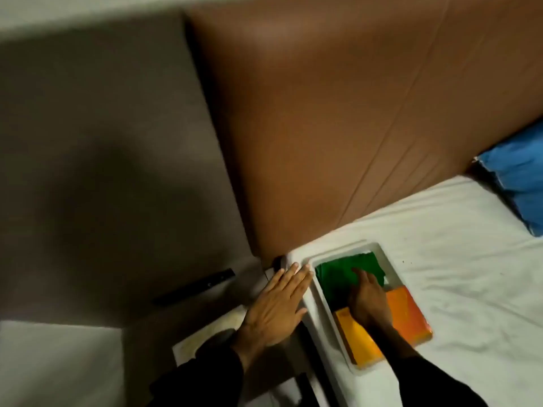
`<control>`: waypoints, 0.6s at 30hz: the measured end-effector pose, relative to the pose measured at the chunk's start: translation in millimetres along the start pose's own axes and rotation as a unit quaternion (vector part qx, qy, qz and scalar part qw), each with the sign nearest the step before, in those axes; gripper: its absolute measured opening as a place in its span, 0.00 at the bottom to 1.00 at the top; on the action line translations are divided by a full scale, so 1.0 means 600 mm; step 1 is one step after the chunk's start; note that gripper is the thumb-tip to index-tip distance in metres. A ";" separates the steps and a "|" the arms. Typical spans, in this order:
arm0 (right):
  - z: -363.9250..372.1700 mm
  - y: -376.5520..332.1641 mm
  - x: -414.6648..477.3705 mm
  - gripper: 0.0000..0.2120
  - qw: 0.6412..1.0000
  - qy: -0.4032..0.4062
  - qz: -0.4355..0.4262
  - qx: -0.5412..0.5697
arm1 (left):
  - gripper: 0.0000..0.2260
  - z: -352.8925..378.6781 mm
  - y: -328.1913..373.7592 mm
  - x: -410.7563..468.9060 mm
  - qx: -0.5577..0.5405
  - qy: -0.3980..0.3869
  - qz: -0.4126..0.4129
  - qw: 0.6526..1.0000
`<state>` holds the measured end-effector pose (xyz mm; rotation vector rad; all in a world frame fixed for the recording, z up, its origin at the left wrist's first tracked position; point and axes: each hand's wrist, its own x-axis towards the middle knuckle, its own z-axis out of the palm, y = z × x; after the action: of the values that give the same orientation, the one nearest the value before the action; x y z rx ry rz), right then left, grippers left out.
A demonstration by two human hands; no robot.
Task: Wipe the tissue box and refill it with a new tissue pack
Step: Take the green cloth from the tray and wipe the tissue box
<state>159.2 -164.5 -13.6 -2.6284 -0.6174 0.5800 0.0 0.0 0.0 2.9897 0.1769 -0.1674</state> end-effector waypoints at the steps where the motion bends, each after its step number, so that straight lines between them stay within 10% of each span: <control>1: 0.000 0.023 0.025 0.22 1.000 -0.003 0.016 0.000 | 0.34 0.022 0.005 0.008 -0.017 -0.030 0.001 0.999; 12: 0.042 0.125 0.219 0.37 0.983 -0.124 0.134 -0.002 | 0.35 0.195 0.046 0.065 -0.112 -0.079 -0.017 0.990; 18: 0.051 0.115 0.207 0.22 0.959 -0.161 0.179 0.148 | 0.36 0.208 0.054 0.069 -0.118 -0.054 -0.018 0.991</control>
<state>269.8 -153.3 -107.6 -2.3848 -0.1192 1.1306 31.8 -45.8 -123.6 2.7359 0.2220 -0.2891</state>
